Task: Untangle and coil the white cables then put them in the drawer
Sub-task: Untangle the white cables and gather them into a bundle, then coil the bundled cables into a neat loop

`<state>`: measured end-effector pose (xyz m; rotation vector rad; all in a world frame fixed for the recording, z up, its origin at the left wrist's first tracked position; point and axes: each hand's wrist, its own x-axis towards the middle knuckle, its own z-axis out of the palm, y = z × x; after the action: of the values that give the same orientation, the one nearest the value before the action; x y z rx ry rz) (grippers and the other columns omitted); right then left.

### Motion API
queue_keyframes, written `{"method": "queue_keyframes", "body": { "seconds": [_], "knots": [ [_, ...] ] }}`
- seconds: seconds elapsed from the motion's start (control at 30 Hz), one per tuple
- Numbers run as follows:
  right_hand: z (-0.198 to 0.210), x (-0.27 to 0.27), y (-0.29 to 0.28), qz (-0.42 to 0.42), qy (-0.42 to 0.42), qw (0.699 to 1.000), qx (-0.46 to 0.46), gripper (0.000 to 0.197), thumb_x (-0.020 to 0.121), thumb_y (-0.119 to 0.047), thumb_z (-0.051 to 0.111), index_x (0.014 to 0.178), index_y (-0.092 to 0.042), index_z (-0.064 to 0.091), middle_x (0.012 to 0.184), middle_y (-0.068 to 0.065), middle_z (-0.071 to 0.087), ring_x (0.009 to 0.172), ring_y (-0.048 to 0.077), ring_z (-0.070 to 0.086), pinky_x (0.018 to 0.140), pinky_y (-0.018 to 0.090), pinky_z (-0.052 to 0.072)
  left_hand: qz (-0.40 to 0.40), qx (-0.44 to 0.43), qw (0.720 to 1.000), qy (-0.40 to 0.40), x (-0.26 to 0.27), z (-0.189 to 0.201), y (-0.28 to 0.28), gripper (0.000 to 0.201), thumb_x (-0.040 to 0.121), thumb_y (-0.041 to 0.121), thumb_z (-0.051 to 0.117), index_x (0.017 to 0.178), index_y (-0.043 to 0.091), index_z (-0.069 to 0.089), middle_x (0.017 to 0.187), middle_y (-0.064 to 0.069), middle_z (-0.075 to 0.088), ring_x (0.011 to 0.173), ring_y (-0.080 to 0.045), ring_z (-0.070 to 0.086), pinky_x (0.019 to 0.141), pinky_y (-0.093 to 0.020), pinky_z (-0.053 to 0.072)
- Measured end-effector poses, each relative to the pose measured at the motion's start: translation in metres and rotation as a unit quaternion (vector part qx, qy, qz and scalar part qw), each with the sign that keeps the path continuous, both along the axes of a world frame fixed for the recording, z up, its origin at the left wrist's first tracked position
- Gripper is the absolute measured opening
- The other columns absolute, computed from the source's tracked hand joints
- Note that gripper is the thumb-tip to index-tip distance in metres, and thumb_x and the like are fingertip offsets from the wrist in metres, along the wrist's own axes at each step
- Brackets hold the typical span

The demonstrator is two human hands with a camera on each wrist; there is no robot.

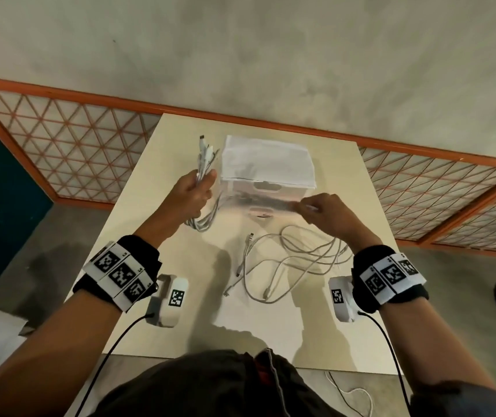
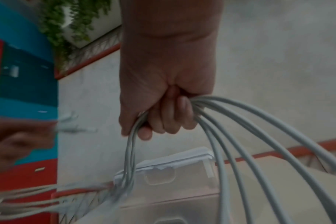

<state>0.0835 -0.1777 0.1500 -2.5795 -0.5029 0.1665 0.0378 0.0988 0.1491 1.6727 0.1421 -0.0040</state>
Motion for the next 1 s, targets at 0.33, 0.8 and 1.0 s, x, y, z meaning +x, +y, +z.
{"method": "queue_keyframes", "body": {
  "seconds": [0.33, 0.8, 1.0],
  "knots": [
    [0.039, -0.007, 0.029, 0.07, 0.095, 0.981, 0.152, 0.056, 0.101, -0.038, 0.031, 0.064, -0.009, 0.063, 0.049, -0.009, 0.052, 0.047, 0.002, 0.042, 0.054, 0.015, 0.032, -0.142, 0.042, 0.989, 0.01, -0.001, 0.023, -0.082, 0.035, 0.101, 0.04, 0.031, 0.097, 0.009, 0.045, 0.065, 0.002, 0.052, 0.036, -0.001, 0.031, 0.038, -0.015, 0.026],
    [-0.038, -0.002, -0.048, -0.008, 0.195, 0.967, 0.162, 0.045, 0.079, -0.038, 0.073, 0.051, -0.014, 0.046, 0.047, -0.001, 0.049, 0.048, 0.012, 0.045, 0.053, 0.019, 0.035, 0.063, -0.119, 0.977, -0.163, 0.033, 0.071, -0.082, 0.039, 0.093, 0.016, 0.059, 0.064, 0.024, 0.035, 0.054, 0.004, 0.033, 0.035, -0.005, 0.024, 0.038, -0.023, 0.012],
    [-0.037, 0.02, -0.071, -0.104, -0.028, 0.989, 0.097, 0.043, 0.086, -0.025, 0.066, 0.057, -0.014, 0.038, 0.055, 0.006, 0.032, 0.055, 0.012, 0.028, 0.046, 0.023, 0.024, 0.081, -0.029, 0.98, -0.179, 0.022, 0.035, -0.074, 0.038, 0.094, 0.01, 0.055, 0.07, 0.021, 0.027, 0.053, 0.005, 0.03, 0.034, -0.001, 0.027, 0.037, -0.011, 0.025]
  ]
}}
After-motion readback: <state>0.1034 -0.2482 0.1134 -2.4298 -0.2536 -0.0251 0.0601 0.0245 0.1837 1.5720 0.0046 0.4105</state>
